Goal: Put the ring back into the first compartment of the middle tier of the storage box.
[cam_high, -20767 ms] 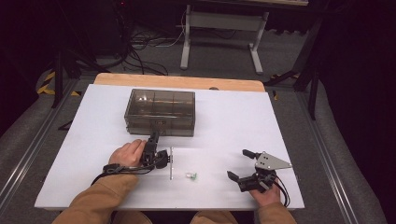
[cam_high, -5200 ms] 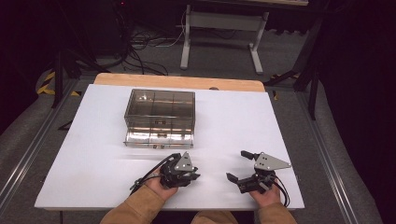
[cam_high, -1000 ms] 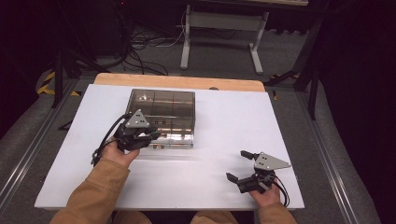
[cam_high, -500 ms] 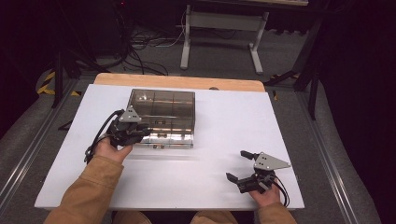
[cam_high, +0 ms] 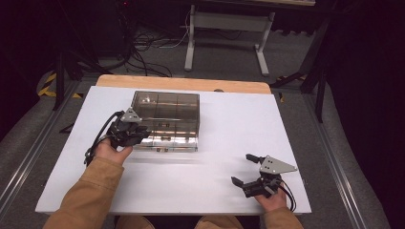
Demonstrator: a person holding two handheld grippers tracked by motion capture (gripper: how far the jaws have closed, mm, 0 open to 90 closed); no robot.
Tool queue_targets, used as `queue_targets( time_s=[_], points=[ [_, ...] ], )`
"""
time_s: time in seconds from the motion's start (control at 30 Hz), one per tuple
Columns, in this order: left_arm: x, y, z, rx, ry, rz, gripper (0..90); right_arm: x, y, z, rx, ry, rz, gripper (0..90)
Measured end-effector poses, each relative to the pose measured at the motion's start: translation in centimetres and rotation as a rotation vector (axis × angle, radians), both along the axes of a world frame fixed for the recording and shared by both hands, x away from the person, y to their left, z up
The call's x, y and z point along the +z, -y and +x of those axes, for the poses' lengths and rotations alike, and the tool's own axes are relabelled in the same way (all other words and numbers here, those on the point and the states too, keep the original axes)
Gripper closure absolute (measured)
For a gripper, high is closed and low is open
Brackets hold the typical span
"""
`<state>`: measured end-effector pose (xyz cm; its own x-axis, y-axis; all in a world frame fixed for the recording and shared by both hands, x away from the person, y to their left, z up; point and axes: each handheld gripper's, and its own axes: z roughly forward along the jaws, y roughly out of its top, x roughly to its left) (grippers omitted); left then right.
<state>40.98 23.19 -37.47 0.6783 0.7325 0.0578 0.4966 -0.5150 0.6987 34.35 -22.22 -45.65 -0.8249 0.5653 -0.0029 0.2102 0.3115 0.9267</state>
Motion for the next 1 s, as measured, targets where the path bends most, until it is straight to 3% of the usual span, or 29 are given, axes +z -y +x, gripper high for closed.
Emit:
queue_targets(
  time_s=[0.6,1.0],
  points=[
    [-0.8,-0.5,0.8,0.013,-0.032,0.019,73.7,0.0,0.0,0.0,0.0,-0.001,0.0,0.0],
    [-1.8,-0.7,1.2,0.017,-0.075,0.026,73.7,0.0,0.0,0.0,0.001,0.0,-0.001,0.0]
  ],
)
